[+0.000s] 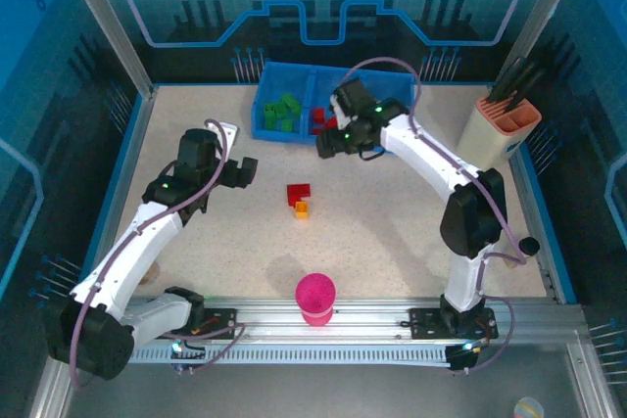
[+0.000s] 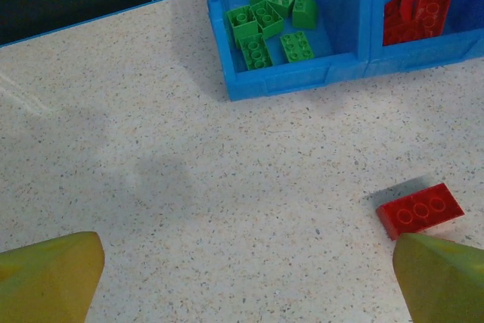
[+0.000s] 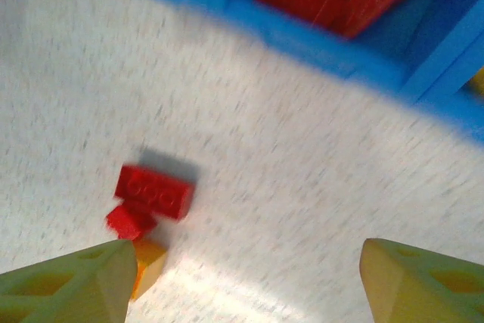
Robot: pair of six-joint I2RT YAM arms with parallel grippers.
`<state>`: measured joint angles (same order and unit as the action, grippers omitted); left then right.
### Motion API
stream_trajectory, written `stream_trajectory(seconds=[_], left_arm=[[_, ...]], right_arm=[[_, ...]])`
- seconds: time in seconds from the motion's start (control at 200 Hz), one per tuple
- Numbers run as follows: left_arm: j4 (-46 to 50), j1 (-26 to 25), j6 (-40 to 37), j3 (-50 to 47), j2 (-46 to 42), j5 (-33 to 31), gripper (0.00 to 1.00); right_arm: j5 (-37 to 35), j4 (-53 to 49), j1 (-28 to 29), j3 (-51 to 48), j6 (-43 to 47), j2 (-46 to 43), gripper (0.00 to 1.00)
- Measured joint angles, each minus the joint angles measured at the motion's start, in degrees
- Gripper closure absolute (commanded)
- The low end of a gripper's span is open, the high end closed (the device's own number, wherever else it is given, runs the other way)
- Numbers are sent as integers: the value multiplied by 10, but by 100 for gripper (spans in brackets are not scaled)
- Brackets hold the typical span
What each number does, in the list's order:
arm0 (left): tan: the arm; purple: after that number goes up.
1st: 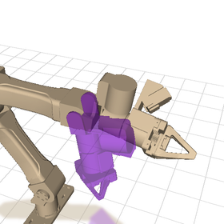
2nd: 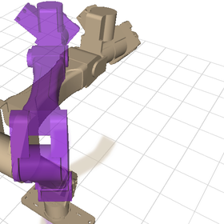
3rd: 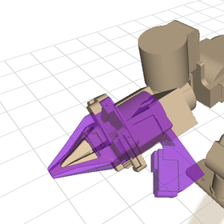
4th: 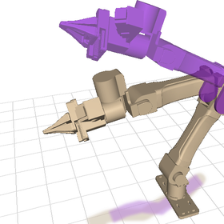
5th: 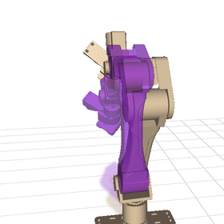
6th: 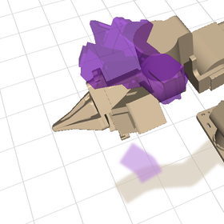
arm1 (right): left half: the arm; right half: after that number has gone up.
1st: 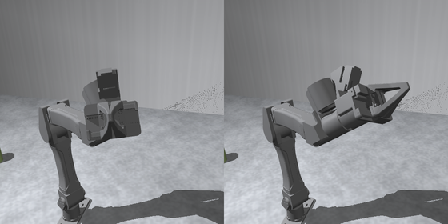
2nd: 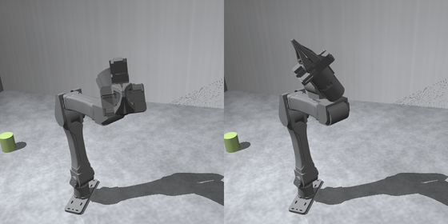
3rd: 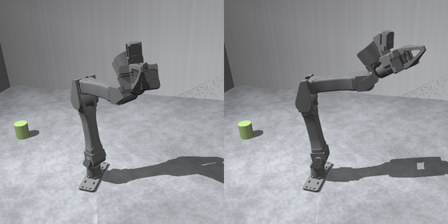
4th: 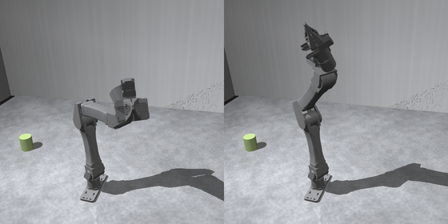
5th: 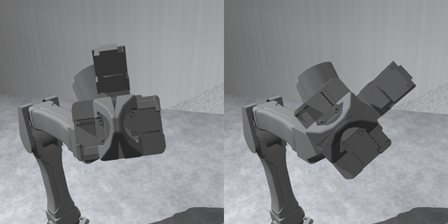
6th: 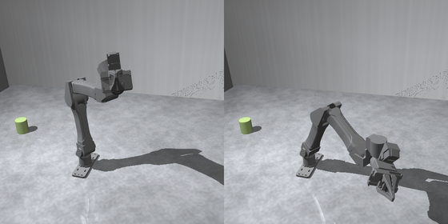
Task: Sort the legos into containers by color
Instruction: Pick up the lego from the center of the table.
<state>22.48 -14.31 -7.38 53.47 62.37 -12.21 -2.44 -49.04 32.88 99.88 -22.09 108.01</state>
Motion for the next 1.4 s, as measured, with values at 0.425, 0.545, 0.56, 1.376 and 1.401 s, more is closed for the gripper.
stream_trajectory(seconds=[0.425,0.545,0.56,1.376,1.401], left_arm=[[3,0,17,1,-39,14,1],[2,0,17,1,-65,14,1],[2,0,17,1,-67,14,1],[-1,0,29,0,-78,15,1],[-1,0,29,0,-78,15,1]], right_arm=[[30,-19,106,-38,-97,60,21],[35,-13,111,-38,-101,84,22],[36,-11,112,-38,-101,87,22],[13,31,143,-37,-94,165,57],[12,32,143,-37,-91,168,60]])
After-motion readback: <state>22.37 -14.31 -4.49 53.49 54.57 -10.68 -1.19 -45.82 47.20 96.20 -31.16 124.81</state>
